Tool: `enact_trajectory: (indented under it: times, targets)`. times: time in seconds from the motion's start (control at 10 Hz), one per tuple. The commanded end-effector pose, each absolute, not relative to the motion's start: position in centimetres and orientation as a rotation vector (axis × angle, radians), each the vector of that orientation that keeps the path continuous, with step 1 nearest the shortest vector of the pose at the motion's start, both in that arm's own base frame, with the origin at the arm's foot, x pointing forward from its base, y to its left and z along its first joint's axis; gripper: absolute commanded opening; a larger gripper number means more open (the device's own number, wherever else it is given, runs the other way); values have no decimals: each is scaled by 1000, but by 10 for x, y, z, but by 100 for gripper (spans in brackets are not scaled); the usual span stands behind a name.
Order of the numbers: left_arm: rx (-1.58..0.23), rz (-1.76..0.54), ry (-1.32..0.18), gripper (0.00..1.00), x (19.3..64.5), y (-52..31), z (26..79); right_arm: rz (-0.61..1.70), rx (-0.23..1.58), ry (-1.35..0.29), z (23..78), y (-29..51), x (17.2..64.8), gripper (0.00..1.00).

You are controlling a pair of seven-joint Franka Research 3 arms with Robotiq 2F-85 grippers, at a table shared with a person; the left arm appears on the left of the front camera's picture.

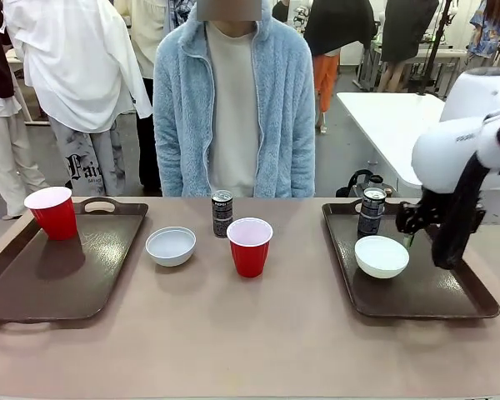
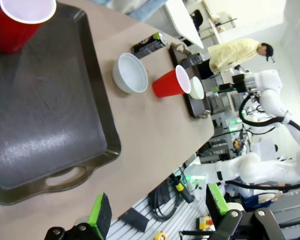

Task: Prepare tableware on both trays.
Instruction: Pick up a Picnic Bowl from the table and place it on a Handle tray.

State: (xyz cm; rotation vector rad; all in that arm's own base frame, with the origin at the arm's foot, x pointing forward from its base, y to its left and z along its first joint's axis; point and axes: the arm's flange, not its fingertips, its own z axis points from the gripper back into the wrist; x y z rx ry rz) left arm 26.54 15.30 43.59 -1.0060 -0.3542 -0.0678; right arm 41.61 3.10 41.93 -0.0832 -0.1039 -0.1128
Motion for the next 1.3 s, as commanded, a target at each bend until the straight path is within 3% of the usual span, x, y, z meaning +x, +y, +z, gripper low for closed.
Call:
enact_trajectory:
  times: [0.0,0.3,0.4,1.1,1.2]
  targets:
    - [-1015,-61,-357,100,264,153,438,-44,-52,-62,449,12,384,100]
    - [-1015,-61,-357,100,264,153,438,148,80,-70,486,-14,355,100]
    - [-1015,-61,-357,100,264,153,438,1,-59,-59,467,-2,374,100]
    - [-1015,-61,-357,100,264,153,438,16,-35,-47,467,-1,372,100]
    - [-1015,-61,-357,100,264,153,438,163,305,53,477,-34,362,100]
